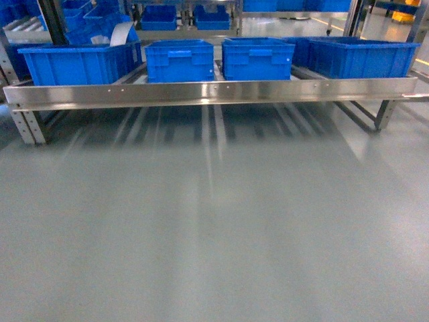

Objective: Sort blue parts and orange caps into right shelf containers

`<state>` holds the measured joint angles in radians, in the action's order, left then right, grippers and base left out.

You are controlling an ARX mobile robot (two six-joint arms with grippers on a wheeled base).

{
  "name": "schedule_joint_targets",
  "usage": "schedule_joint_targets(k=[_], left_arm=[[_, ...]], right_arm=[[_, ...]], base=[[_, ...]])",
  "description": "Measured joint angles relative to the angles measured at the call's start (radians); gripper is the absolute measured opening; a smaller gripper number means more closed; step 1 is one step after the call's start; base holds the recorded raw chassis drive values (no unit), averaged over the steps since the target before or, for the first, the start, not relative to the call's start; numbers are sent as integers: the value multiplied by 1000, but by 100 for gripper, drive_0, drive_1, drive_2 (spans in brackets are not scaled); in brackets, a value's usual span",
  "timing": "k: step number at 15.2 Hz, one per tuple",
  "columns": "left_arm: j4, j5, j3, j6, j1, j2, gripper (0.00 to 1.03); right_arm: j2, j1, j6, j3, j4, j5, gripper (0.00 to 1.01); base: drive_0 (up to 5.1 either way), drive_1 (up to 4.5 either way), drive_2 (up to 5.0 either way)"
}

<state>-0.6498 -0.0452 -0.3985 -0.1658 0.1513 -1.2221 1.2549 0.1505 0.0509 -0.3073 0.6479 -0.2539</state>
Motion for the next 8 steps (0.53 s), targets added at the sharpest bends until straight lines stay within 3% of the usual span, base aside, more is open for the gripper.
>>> schedule_joint_targets(k=[8], left_arm=[[4,0,0,0,0,-1,44]], right_arm=[[0,0,0,0,-3,0,42]], base=[[0,0,0]])
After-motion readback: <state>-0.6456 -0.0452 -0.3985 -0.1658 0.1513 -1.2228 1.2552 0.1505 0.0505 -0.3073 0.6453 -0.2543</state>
